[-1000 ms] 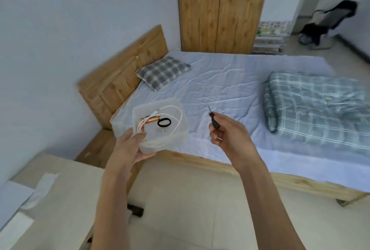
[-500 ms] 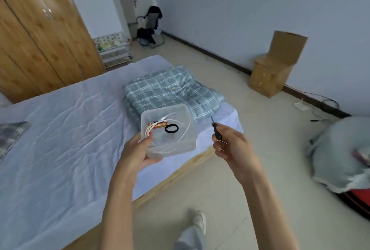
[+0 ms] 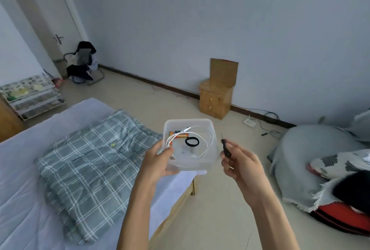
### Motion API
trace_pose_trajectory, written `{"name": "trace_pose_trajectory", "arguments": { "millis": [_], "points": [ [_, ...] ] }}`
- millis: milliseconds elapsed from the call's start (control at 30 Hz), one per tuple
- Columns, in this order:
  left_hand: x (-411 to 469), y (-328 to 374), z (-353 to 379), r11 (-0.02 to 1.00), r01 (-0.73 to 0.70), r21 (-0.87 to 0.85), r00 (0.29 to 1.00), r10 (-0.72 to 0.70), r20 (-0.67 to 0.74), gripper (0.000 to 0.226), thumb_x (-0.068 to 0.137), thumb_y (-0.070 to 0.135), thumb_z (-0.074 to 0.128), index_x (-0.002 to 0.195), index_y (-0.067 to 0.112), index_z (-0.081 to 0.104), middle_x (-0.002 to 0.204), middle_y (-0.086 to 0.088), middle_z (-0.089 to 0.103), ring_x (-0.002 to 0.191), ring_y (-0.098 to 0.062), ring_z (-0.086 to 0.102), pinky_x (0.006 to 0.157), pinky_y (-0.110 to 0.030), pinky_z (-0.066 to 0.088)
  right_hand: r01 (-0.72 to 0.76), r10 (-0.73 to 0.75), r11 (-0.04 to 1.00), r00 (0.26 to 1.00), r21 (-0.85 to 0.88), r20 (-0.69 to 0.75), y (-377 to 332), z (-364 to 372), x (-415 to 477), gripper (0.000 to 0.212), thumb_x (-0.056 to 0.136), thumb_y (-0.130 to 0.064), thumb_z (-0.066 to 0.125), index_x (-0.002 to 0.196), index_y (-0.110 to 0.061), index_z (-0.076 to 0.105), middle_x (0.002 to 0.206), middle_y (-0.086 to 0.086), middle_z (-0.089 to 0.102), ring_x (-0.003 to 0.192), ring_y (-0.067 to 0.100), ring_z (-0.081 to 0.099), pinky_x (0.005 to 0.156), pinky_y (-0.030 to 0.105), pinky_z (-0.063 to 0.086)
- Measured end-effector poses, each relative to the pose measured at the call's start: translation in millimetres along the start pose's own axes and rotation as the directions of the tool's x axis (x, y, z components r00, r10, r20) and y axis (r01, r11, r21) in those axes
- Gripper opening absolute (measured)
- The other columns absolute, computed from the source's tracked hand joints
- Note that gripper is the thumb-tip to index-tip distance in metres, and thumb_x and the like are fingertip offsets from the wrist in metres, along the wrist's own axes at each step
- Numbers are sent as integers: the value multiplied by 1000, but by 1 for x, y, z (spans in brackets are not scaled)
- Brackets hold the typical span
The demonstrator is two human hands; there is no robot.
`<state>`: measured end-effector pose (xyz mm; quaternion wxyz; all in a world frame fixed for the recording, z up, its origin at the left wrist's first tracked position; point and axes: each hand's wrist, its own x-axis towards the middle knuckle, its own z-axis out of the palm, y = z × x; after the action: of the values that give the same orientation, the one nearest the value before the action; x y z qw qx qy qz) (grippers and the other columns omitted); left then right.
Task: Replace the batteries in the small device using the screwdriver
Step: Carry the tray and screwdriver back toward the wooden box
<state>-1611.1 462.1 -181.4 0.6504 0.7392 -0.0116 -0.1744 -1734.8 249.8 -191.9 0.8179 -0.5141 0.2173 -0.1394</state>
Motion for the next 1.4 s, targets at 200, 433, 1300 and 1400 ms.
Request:
{"name": "trace_pose_trajectory", "arguments": {
  "millis": [200,433,1300,1400],
  "points": [
    [103,7,73,997,47,62,995,-52,81,13,105,19,70,111,26,79,118,-29,70,108,-40,76,76,-54,70,-6,9,1000,991,25,-130,-20,-53,94,24,106,-18,62,124,-10,75,85,8,62,70,17,48,69,31,36],
    [232,34,186,997,64,48,992,-69,106,9,105,20,70,104,16,78,96,-21,66,94,-42,76,76,-52,70,24,-24,1000,987,-3,-156,-74,-122,237,23,106,-18,62,123,-10,75,86,10,62,68,18,48,63,29,34],
    [680,164,355,998,67,-8,993,-66,98,27,102,34,75,128,31,78,117,-21,72,108,-36,77,79,-54,70,-13,10,1000,995,-22,-102,-200,-149,720,22,107,-18,61,122,-10,75,83,11,63,67,20,50,64,33,35],
    [731,178,358,999,51,3,997,-51,64,29,100,39,76,128,33,79,117,-18,71,111,-37,75,79,-54,70,-27,25,999,993,-20,-111,-205,-138,771,23,106,-18,62,123,-9,74,83,11,63,66,20,50,62,32,35]
  ]
}}
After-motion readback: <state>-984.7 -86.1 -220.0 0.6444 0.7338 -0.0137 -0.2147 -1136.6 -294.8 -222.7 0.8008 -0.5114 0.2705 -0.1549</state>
